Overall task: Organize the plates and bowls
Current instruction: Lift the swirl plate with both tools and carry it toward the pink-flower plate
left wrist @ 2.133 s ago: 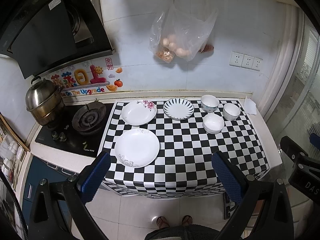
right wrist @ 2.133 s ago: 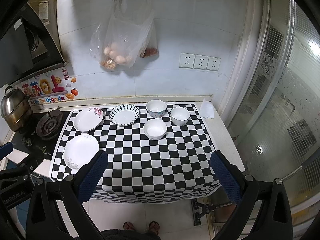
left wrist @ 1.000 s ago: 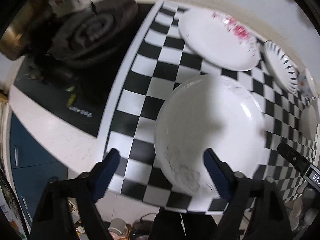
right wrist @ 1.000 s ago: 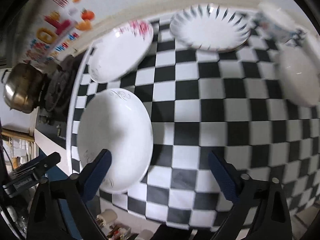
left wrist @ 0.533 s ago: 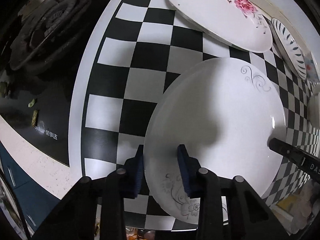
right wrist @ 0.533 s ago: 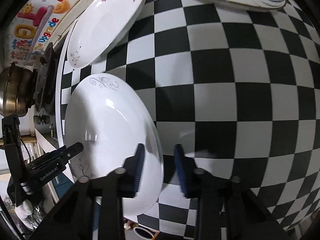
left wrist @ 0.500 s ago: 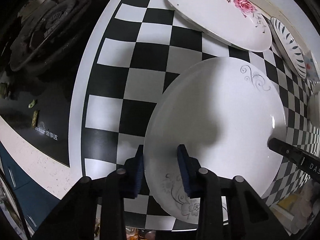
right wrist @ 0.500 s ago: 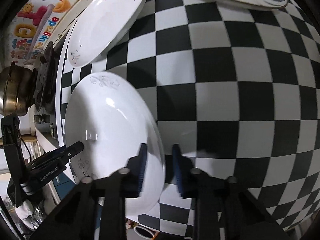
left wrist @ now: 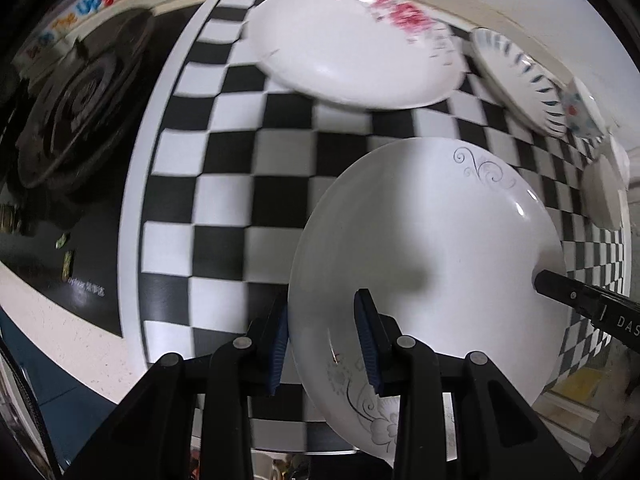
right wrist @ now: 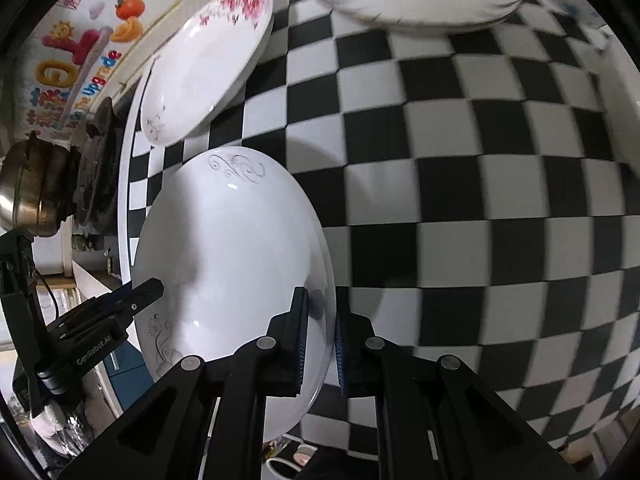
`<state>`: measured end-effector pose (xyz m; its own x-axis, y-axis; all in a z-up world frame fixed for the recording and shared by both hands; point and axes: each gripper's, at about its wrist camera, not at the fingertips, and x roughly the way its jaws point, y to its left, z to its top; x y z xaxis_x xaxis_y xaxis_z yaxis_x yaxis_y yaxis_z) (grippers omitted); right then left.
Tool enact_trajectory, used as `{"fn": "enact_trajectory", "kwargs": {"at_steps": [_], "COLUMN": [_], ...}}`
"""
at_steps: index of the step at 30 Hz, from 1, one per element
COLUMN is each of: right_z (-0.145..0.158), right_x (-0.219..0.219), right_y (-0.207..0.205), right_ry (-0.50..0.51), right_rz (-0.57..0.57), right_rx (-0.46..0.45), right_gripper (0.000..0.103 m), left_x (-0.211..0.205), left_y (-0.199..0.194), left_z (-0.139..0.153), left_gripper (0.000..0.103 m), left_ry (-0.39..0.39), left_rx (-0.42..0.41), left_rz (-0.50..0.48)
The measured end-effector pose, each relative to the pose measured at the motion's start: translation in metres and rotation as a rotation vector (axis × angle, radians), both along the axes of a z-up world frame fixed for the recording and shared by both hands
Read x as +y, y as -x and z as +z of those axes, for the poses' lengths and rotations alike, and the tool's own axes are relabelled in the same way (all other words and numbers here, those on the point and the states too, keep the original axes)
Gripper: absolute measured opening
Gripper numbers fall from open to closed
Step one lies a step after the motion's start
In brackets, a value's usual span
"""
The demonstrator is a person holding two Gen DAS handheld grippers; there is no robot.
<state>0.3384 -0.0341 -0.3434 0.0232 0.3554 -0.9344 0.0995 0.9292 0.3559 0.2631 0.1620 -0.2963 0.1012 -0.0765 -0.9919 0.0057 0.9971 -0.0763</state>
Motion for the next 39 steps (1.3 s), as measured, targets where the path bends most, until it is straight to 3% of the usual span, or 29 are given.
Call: {"fn": "enact_trajectory", "kwargs": {"at_steps": [6,9,12,17,26,39], "right_z": [0.030,0.038,0.041,0.030,0.002,-0.008], "right_x": [-0.051,-0.089,-0.120,-0.162,-0.192,-0.197], "right_y": [0.008,0.011,0.014,0.018,0.016,0.014], "right_ry": [0.024,0.026,0.031,0.030,0.030,0.007], "right_rz": [-0.025,-0.045,-0.062,-0.075,-0.074,-0.053], "right_rx": [-0.059,-0.073,-0.075,-0.064,-0.027,-0.005], "right_gripper": [0.013,0.013,0.013,0.013,0.013,0.013], "left_x": [-0.051,-0.068,-0.082,-0.116,-0.135,-0.124], "left_y": [0.005,0.007,-0.022,-0.033,-0.032,-0.034], "left_z": [0.019,0.015,0.006,-0.013,-0.034,-0.029], "left_gripper": [0.029,0.029,0.029,0.029,0.029,0.029], "left_ry": [0.018,0.023,0.025,0.022,-0.040,-0.088], "left_rx": [-0.018,-0.020,-0.017,0.007,0.045,0.034], "left_rz": [-0.056,-0.084,-0.102,-0.105,-0.105,-0.109]}}
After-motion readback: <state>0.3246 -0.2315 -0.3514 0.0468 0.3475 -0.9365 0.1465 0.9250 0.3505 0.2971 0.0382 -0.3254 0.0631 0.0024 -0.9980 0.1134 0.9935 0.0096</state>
